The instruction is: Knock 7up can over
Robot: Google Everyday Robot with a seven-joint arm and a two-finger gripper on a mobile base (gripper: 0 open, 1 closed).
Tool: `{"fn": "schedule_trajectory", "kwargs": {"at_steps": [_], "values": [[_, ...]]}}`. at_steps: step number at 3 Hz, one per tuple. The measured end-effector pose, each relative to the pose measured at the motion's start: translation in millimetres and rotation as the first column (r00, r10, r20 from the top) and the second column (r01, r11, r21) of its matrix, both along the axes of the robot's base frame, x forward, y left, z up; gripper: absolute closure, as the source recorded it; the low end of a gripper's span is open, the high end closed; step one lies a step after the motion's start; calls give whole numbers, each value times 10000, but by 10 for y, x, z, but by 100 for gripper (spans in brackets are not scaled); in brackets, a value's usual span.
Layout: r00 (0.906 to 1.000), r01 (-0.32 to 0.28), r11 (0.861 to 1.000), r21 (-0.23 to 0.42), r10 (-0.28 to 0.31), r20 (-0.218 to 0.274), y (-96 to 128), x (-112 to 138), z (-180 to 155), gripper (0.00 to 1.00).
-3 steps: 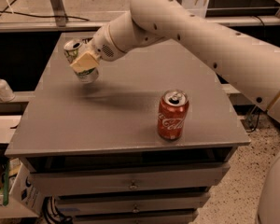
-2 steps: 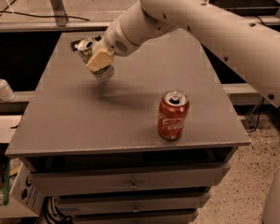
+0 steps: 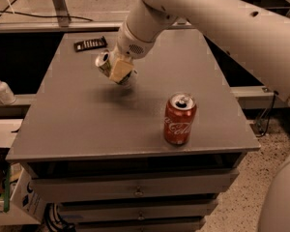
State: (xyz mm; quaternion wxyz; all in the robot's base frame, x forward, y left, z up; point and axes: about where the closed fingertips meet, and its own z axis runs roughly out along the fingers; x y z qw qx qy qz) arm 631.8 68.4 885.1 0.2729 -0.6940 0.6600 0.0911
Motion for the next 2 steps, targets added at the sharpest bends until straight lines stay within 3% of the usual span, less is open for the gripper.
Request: {"fn": "schedule_trajectory", "kwargs": {"at_steps": [1,2], "values": [[9964,-778,9806,-1797,828,205,-148,-55,-126,100],[9837,-1569,9241,-3485,1777,281,-262,-126,-238,100]]}}
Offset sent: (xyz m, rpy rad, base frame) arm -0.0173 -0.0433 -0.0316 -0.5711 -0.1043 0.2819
